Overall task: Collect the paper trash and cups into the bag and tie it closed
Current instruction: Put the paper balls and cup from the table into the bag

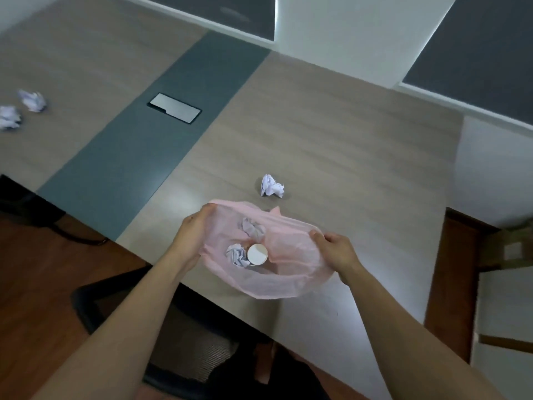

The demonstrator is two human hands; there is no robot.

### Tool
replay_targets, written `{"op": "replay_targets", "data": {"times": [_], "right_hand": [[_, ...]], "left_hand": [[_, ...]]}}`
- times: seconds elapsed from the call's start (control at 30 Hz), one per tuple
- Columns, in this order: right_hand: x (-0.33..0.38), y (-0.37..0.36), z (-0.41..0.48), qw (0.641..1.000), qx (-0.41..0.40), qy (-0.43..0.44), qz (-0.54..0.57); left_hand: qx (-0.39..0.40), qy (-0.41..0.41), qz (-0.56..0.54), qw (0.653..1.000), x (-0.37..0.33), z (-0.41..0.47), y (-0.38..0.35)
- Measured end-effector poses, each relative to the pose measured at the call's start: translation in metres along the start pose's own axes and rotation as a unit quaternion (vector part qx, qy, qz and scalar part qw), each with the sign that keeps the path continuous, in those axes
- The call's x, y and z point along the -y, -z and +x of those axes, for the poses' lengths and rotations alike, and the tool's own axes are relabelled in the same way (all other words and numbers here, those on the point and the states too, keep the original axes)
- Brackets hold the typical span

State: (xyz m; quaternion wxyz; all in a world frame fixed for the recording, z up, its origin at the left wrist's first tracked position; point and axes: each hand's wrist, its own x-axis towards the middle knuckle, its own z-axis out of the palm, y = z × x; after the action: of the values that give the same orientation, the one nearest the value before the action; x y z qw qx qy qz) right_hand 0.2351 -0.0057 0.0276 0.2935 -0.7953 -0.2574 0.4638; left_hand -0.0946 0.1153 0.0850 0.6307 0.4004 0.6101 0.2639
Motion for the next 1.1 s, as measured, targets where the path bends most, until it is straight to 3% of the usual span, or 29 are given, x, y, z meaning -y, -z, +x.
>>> {"op": "replay_targets", "data": {"times": [0.2, 0.4, 0.47, 0.57, 0.77, 0.93, 1.1], "right_hand": [[0.046, -0.049, 0.059, 0.99, 0.11, 0.062, -0.068], [0.09, -0.088, 0.101, 0.978, 0.175, 0.086, -0.067], [0.105, -0.099, 0.114, 0.982, 0.142, 0.103, -0.076], [0.113, -0.112, 0.134, 0.968, 0.083, 0.149, -0.181], [0.113, -0.122, 0.159, 0.907, 0.118, 0.141, -0.379], [0.089, -0.131, 0.154, 0.924, 0.104, 0.108, -0.352], [0.072, -0.128, 0.139, 0.964, 0.005, 0.154, -0.218]], "left_hand": [[-0.154, -0.039, -0.024, 0.987, -0.014, -0.007, 0.015], [-0.212, -0.027, -0.036, 0.976, -0.016, -0.013, 0.019], [-0.218, -0.026, -0.044, 0.975, -0.015, -0.013, 0.018], [-0.224, -0.027, -0.063, 0.972, -0.01, -0.013, 0.014], [-0.235, 0.016, -0.069, 0.97, 0.004, -0.013, 0.016], [-0.239, 0.043, -0.092, 0.966, 0.009, -0.015, 0.031], [-0.21, 0.033, -0.056, 0.976, 0.011, -0.014, 0.047]]}}
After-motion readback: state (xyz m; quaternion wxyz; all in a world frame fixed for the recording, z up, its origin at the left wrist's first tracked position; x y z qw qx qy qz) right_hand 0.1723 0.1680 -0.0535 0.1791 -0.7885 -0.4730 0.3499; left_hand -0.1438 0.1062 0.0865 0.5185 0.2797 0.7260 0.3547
